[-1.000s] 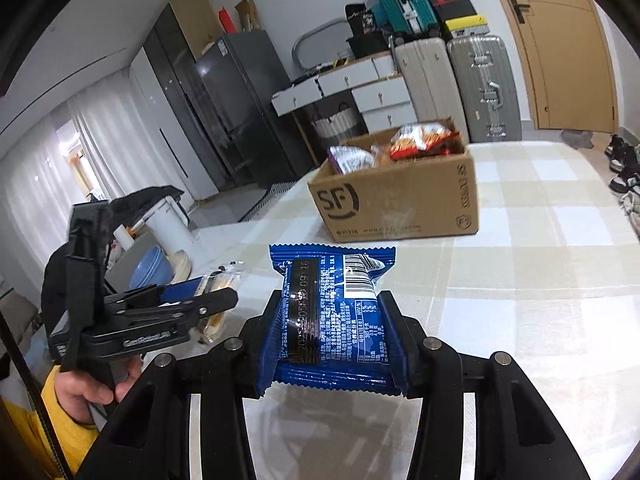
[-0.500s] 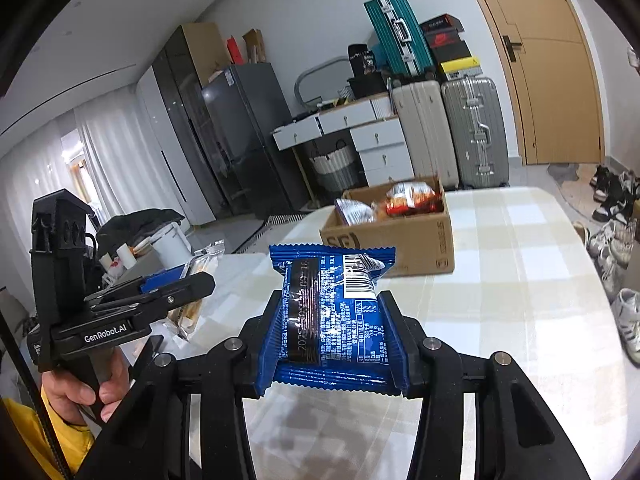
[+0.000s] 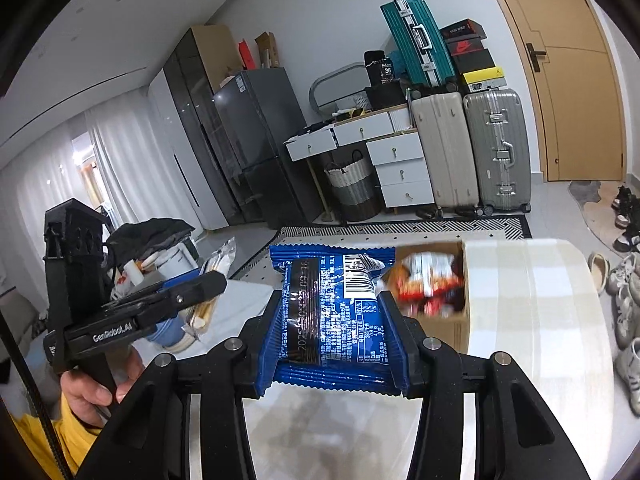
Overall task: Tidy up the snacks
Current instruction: 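Lift both held snacks and carry them over the SF box, then open both grippers to drop the crackers and wafer into the box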
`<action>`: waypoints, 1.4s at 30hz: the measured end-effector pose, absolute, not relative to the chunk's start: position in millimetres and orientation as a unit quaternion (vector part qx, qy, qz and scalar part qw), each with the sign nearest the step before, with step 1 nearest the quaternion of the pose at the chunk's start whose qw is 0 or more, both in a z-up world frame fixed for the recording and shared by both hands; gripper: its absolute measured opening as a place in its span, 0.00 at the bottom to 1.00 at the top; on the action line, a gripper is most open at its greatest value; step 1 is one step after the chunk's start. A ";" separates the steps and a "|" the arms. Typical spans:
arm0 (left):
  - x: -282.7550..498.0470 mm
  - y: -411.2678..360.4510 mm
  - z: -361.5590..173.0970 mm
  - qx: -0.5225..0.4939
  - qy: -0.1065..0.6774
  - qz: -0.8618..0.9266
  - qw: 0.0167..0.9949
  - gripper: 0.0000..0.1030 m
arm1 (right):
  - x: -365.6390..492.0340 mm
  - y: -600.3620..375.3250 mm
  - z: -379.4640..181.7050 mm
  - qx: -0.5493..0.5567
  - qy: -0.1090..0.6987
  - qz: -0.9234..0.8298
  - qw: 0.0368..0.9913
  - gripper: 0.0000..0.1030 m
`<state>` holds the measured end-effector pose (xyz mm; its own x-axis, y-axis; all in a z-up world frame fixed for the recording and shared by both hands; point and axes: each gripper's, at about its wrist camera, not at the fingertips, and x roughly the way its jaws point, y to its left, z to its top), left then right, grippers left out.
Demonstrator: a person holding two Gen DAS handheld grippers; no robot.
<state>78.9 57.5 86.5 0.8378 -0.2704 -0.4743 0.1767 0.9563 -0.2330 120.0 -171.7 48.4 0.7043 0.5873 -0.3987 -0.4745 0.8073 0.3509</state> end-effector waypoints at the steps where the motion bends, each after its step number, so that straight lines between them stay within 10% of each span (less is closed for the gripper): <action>1: 94.3 58.8 89.2 -0.090 0.260 -0.115 0.955 0.55 | 131.7 -170.0 51.5 0.109 0.256 0.286 0.917 0.45; 21: 395.7 64.2 15.9 -0.145 0.396 -0.133 0.897 0.55 | 323.5 -104.5 -7.1 0.006 0.394 0.241 0.887 0.45; 42: 485.4 17.8 -78.8 -0.113 0.473 -0.147 0.861 0.56 | 317.2 -85.8 -50.6 -0.113 0.389 0.229 0.885 0.45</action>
<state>485.4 17.8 -78.8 0.5090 -0.3602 -0.7818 0.1458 0.9312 -0.3341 317.2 -85.8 -50.6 0.5920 0.3171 -0.7409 -0.4926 0.8700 -0.0212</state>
